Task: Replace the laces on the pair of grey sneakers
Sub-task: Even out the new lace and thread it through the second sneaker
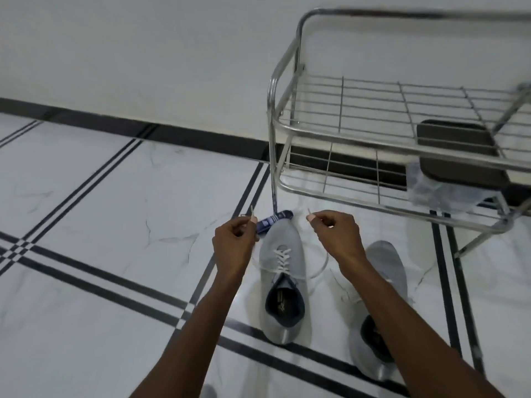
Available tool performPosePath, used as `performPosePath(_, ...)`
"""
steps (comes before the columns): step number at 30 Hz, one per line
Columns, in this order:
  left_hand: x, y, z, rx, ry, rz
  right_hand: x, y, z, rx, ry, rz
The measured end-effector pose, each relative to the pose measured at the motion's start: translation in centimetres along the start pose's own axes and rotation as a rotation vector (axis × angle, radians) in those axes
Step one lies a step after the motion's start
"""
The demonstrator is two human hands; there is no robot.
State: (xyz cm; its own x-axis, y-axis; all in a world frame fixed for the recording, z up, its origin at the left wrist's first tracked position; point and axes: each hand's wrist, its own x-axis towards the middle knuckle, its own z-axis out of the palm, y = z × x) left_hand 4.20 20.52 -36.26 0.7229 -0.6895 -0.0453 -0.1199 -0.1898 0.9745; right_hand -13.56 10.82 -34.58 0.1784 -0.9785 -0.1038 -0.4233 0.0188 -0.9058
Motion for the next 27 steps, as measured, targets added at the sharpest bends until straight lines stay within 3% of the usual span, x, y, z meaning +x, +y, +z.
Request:
performPosePath(4,-1.8,-4.4,0.5,0.147,-0.045,-0.002,-1.0,4.8,1.6,-0.116,-0.223,0.116)
performPosePath(10,-4.1,-9.7,1.7,0.467,-0.294,0.154,-2.9,8.5,2.9,-0.377,-0.464,-0.009)
performPosePath(17,-5.4,-10.6,1.5,0.489,-0.246,0.12,-4.0,9.6,3.2,-0.386,-0.426,-0.094)
performPosePath(21,-5.3,-10.2,1.3,0.81,-0.27,0.207,-4.4,10.5,3.5,-0.509,-0.401,-0.17)
performPosePath(23,-5.7,-10.4,1.4,0.911,-0.316,0.164,-4.7,11.2,3.6,-0.604,-0.388,-0.158)
performPosePath(25,-6.2,-10.7,1.3,0.873,-0.357,0.074,-4.8,11.7,3.5,-0.642,-0.413,-0.151)
performPosePath(27,-5.8,-10.4,0.5,0.685,-0.357,0.006,-4.5,11.0,2.9,-0.547,-0.474,-0.089)
